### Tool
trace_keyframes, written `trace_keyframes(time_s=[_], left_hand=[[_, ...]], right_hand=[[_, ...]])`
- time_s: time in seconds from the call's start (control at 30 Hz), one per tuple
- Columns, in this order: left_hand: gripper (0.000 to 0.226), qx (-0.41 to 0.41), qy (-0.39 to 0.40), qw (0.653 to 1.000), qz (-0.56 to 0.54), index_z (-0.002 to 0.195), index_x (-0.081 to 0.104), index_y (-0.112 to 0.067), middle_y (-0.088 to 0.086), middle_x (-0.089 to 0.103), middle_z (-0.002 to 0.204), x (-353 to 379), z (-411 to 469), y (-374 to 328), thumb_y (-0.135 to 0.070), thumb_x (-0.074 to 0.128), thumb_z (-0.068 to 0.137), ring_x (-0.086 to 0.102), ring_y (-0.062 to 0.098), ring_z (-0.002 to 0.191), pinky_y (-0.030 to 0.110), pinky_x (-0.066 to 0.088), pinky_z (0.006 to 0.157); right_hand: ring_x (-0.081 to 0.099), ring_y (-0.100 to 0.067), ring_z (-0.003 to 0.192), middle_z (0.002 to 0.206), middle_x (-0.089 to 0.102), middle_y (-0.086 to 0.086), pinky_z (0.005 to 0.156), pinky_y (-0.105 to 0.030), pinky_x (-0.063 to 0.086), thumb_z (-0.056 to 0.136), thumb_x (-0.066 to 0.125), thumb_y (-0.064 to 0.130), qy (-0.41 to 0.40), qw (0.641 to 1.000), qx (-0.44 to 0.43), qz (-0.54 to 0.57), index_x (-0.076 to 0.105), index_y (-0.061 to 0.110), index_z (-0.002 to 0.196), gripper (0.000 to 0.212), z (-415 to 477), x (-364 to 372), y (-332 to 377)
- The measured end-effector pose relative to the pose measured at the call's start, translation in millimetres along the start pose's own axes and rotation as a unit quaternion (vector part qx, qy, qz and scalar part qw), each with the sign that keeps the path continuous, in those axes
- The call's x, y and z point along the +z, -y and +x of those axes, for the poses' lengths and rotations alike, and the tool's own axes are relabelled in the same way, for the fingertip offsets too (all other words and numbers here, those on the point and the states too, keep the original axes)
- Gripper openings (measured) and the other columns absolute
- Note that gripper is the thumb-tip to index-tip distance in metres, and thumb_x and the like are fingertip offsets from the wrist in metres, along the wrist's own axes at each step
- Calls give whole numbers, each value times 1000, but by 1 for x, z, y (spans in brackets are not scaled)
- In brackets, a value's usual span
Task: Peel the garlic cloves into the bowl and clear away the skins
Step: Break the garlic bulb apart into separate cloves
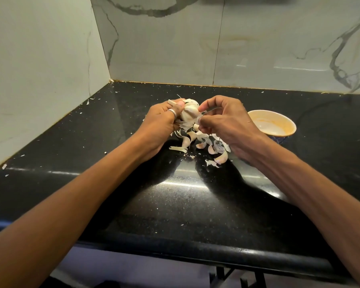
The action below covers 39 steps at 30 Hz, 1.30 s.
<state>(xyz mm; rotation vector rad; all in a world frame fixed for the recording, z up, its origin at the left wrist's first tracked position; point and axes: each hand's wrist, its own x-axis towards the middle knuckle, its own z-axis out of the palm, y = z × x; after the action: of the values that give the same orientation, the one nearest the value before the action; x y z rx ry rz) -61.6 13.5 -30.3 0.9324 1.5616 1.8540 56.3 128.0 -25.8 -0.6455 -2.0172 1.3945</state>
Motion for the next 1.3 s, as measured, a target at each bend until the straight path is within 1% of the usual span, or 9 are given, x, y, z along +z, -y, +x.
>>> trace_keyframes(time_s=[0.2,0.37,0.47,0.6,0.77,0.87,1.0,1.1,1.3], left_hand=[[26,-26,-8,999,-28,104,69,-13,10,75,103,1,0,0,-15,44,108,70,19,96,35,58,93],[26,-23,-7,999,-23,102,71,-13,14,75,109,2,-1,2,-15,45,107,70,21,100,35,58,93],[28,-18,-6,999,-26,101,72,-14,8,77,102,3,-1,2,-14,45,107,72,17,97,32,59,91],[28,-17,-12,1000,-19,97,72,-11,16,75,107,5,-3,2,-15,46,107,70,22,98,36,58,94],[28,-20,-60,997,-54,99,70,-6,11,73,94,-2,3,1,-18,46,107,67,20,88,33,60,80],[25,-34,-83,994,-68,102,69,-3,13,70,98,-5,7,4,-19,50,106,65,23,93,37,59,85],[25,-30,-64,995,-75,107,71,-2,14,74,100,-2,4,2,-20,53,104,68,21,94,38,60,90],[26,-4,-37,998,-51,114,70,-3,16,76,106,0,0,1,-19,52,105,71,18,93,29,60,83],[22,53,-6,998,39,104,75,-11,10,77,102,2,-3,5,-17,54,104,74,18,93,25,58,77]], right_hand=[[65,-21,65,66,67,-3,73,-51,56,74,66,0,24,1000,-5,-3,71,22,93,29,-1,-2,3],[61,-18,63,67,65,-6,68,-43,51,79,62,-3,34,999,-19,-32,71,26,96,34,-1,-3,7],[57,-18,62,67,63,-3,66,-42,50,77,65,4,35,998,-24,-37,72,31,94,32,-1,-3,8],[53,-18,64,64,60,3,65,-42,50,71,63,15,37,997,-43,-56,73,41,94,36,3,1,4],[52,-15,63,62,57,12,67,-41,54,84,57,14,13,997,-41,-65,75,41,112,43,4,-1,-3],[70,-17,82,89,69,8,81,-48,63,84,61,21,-10,998,-3,-66,69,35,120,39,6,-1,-7],[71,-17,100,113,69,-1,82,-36,63,80,73,43,12,999,40,-21,65,19,121,48,7,4,-9],[72,-16,96,106,73,-3,78,-34,62,74,76,53,35,999,32,-6,69,18,110,50,3,9,-7],[77,-23,88,94,79,-12,69,-32,58,83,79,24,44,998,30,26,77,7,95,21,4,12,-10]])
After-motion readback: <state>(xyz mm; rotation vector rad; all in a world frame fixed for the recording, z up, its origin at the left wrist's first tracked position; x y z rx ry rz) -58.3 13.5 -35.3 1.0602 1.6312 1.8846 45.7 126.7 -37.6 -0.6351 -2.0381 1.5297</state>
